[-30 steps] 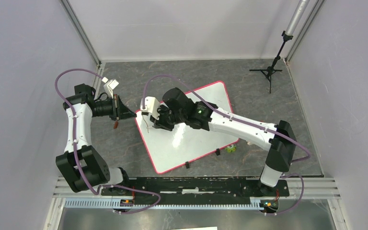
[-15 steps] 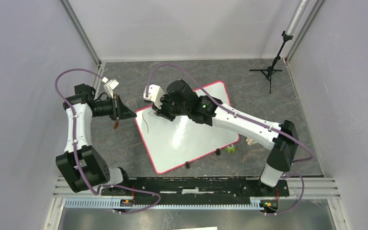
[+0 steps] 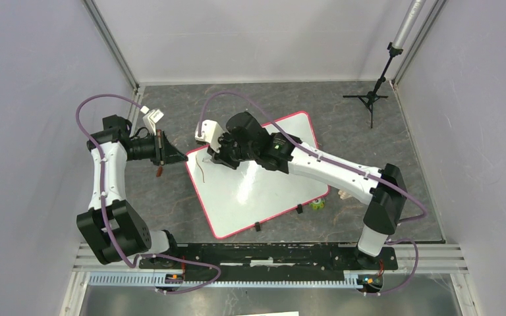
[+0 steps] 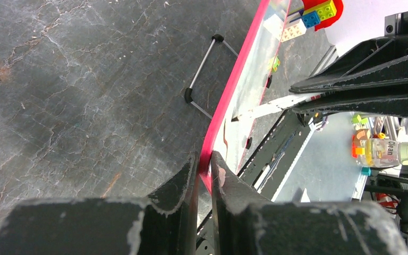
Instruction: Write a sentence on the whiteboard
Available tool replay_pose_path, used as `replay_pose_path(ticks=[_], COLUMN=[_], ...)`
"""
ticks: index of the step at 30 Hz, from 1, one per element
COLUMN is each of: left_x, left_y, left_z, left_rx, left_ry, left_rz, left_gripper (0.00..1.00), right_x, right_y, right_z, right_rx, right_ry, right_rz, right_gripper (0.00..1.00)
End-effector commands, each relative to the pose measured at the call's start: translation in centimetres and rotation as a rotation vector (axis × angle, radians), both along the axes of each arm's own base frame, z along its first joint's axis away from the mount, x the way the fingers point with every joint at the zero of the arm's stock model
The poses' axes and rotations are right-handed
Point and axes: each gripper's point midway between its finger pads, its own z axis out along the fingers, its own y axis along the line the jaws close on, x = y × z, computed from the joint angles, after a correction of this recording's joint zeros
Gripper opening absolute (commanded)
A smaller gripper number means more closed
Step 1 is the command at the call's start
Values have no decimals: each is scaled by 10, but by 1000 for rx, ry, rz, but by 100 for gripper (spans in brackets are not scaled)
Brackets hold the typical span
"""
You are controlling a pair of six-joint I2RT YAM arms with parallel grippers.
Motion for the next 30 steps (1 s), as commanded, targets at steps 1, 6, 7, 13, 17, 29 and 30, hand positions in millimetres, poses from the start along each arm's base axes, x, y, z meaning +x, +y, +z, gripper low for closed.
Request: replay_pose_path(ticks=[1, 6, 7, 13, 17, 29, 30], left_x=[0, 0, 0, 0, -1, 0, 0], left_y=[-5, -5, -5, -5, -5, -5, -4], left_z=[13, 13, 13, 13, 12, 13, 12], left_rx=[4, 4, 4, 6, 7, 9, 10], left_ry=[-71, -71, -71, -72, -69, -68, -67], left_rz=[-37, -38, -37, -38, -37, -36, -35], left_gripper=[19, 19, 19, 19, 19, 18, 18], right_x=[-9, -14, -15, -17, -16, -20, -20], right_y=[11, 14, 15, 16, 15, -6, -8], right_z=[10, 4, 3, -2, 1, -16, -16], right_rx=[29, 16, 15, 2, 3, -53, -57], right_ry=[8, 16, 17, 19, 8, 1, -1], right_rz=[36, 53, 58, 68, 62, 49, 49], right_gripper=[0, 0, 0, 0, 0, 0, 0])
